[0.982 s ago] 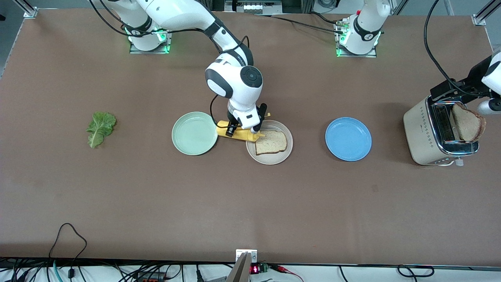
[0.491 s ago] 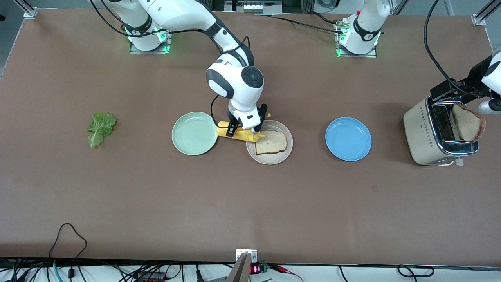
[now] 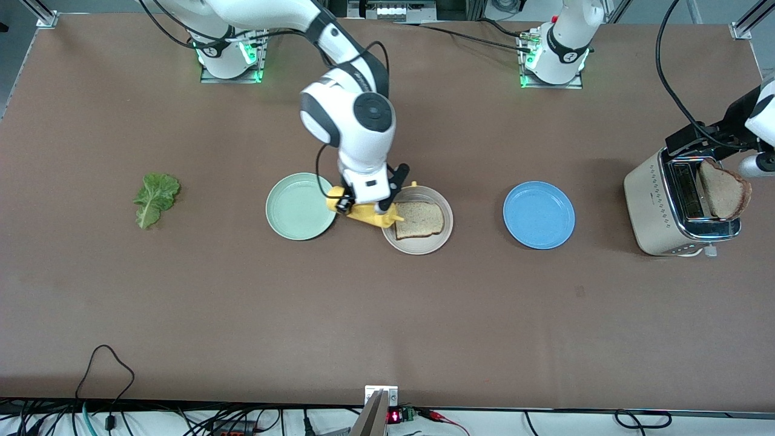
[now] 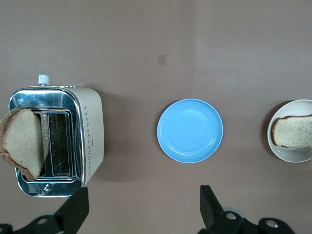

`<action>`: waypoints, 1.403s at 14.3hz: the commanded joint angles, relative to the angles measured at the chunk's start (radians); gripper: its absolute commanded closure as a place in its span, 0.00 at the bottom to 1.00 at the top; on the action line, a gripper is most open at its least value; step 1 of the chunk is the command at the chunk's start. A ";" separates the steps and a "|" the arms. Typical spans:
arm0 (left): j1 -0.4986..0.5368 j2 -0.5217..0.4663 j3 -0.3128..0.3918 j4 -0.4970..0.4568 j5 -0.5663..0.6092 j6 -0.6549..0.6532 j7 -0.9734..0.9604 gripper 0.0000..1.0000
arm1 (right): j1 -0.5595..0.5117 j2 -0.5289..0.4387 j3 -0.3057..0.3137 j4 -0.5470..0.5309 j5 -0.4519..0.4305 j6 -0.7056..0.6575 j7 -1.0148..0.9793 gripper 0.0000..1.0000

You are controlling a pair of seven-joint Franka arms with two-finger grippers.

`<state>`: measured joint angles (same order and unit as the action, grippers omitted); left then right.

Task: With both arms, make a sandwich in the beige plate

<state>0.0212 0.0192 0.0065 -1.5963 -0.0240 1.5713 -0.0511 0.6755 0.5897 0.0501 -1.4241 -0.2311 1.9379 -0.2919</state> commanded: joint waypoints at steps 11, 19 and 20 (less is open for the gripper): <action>-0.010 -0.007 -0.025 0.012 0.003 -0.005 0.020 0.00 | -0.741 -0.321 0.257 -0.272 0.421 -0.022 -0.700 1.00; -0.003 -0.012 -0.040 0.010 0.021 -0.008 0.011 0.00 | -0.991 -0.424 0.272 -0.545 0.781 0.108 -1.248 1.00; -0.003 -0.015 -0.042 0.007 0.021 -0.008 0.011 0.00 | -1.036 -0.422 0.286 -0.565 0.827 0.107 -1.321 1.00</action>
<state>0.0127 0.0184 -0.0276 -1.5938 -0.0115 1.5713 -0.0511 -0.2677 0.2114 0.2903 -1.9163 0.5056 2.0291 -1.4843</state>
